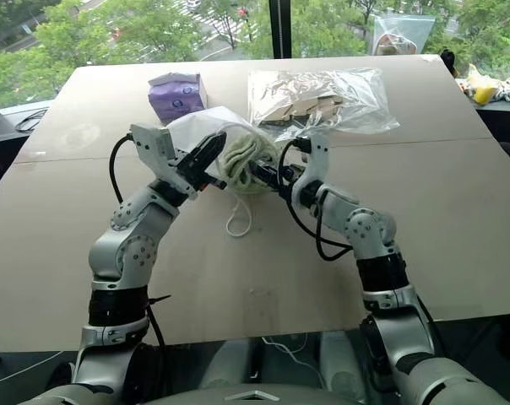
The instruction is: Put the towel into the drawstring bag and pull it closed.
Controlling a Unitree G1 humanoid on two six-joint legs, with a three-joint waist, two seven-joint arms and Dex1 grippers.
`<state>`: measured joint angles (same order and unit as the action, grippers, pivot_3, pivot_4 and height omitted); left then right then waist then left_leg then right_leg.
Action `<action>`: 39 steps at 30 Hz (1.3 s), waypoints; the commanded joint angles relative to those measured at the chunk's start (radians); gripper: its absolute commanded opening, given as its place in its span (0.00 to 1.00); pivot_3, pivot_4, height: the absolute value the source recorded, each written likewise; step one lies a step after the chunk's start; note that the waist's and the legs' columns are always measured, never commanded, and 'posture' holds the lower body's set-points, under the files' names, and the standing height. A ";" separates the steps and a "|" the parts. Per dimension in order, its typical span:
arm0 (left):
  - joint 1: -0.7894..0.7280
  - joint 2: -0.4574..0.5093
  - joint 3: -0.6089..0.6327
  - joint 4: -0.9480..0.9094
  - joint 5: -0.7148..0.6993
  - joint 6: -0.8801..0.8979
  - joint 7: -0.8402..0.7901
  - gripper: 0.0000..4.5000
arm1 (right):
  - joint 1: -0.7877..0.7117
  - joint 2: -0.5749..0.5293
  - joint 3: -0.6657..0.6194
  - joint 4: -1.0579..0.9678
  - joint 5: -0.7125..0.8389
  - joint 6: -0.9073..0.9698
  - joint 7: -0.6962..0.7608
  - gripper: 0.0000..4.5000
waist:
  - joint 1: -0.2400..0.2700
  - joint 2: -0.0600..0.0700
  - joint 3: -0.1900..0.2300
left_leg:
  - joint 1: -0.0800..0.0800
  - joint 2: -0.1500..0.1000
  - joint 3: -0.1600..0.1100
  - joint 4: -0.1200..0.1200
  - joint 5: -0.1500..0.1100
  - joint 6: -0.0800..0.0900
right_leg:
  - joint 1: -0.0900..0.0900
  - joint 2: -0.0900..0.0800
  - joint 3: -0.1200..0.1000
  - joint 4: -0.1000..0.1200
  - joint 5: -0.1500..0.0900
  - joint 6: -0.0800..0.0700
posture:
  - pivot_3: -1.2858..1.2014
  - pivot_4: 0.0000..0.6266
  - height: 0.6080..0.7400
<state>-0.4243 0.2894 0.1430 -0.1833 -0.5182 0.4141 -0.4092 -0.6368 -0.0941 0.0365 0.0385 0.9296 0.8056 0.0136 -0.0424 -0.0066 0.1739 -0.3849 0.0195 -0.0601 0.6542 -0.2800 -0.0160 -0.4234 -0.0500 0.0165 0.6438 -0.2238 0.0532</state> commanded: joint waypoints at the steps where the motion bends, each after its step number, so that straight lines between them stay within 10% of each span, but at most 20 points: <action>1: 0.003 -0.005 0.024 -0.053 -0.034 0.009 0.008 0.00 | 0.006 0.016 0.009 -0.052 -0.032 0.020 0.041 0.99 | 0.000 0.000 0.000 | 0.000 0.000 0.000 0.000 0.000 0.000 | 0.000 0.000 0.000 0.000 0.000 0.000 | 0.52 0.24 1.00; 13: 0.054 -0.019 0.015 -0.112 -0.073 0.065 0.013 0.00 | 0.023 0.187 0.010 0.011 -0.090 -0.007 0.168 0.99 | 0.000 0.000 0.000 | 0.000 0.000 0.000 0.000 0.000 0.000 | 0.000 0.000 0.000 0.001 0.000 0.000 | 0.52 0.24 1.00; 24: 0.083 -0.020 -0.018 -0.158 -0.109 0.102 -0.025 0.00 | -0.022 0.232 0.029 0.089 -0.213 -0.044 0.226 0.01 | -0.001 0.000 0.000 | 0.001 0.000 0.000 0.000 0.001 -0.001 | 0.000 0.000 0.000 0.002 0.000 0.000 | 0.52 0.24 1.00; 39: 0.084 -0.026 -0.096 -0.213 -0.217 0.198 -0.106 0.00 | -0.239 0.318 -0.226 0.299 -0.130 -0.190 0.187 0.01 | 0.000 0.000 0.000 | 0.002 0.000 0.000 0.001 0.001 -0.002 | 0.000 0.000 0.000 0.004 0.000 0.000 | 0.52 0.24 1.00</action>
<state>-0.3231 0.2666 0.0625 -0.3442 -0.7114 0.6136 -0.4976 -0.7927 0.1331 -0.1409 0.3458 0.7491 0.6562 0.2118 -0.0429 -0.0069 0.1737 -0.3834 0.0195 -0.0601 0.6548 -0.2788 -0.0180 -0.4232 -0.0500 0.0169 0.6475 -0.2237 0.0529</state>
